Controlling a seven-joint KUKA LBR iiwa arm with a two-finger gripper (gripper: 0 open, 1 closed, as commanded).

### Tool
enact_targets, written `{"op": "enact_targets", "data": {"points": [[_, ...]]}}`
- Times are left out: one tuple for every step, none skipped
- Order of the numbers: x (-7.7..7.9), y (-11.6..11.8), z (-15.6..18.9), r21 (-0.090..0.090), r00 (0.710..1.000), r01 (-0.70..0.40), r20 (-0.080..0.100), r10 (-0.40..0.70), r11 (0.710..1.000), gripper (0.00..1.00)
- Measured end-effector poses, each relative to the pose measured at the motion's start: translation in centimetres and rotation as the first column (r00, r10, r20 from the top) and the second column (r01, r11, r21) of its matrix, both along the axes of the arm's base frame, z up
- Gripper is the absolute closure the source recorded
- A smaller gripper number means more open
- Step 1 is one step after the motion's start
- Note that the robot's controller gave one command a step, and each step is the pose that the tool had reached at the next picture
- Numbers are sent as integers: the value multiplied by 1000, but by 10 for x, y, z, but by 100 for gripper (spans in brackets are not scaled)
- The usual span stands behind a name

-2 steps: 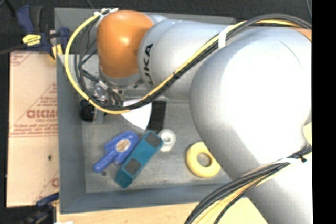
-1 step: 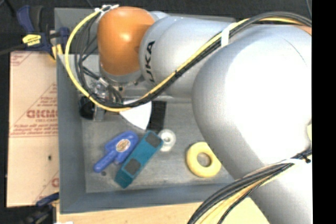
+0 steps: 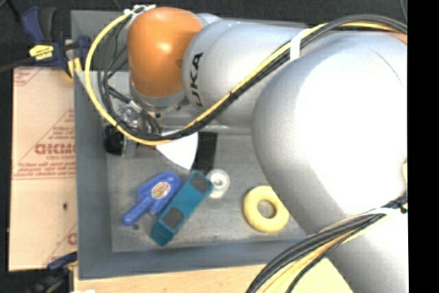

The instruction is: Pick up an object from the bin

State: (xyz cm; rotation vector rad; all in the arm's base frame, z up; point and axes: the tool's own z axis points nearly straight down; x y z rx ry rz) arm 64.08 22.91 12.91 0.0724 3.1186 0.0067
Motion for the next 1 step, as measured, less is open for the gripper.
{"op": "enact_targets", "data": {"points": [[0, 0, 2, 0, 1000, 0, -1, 0, 1000, 100]]}}
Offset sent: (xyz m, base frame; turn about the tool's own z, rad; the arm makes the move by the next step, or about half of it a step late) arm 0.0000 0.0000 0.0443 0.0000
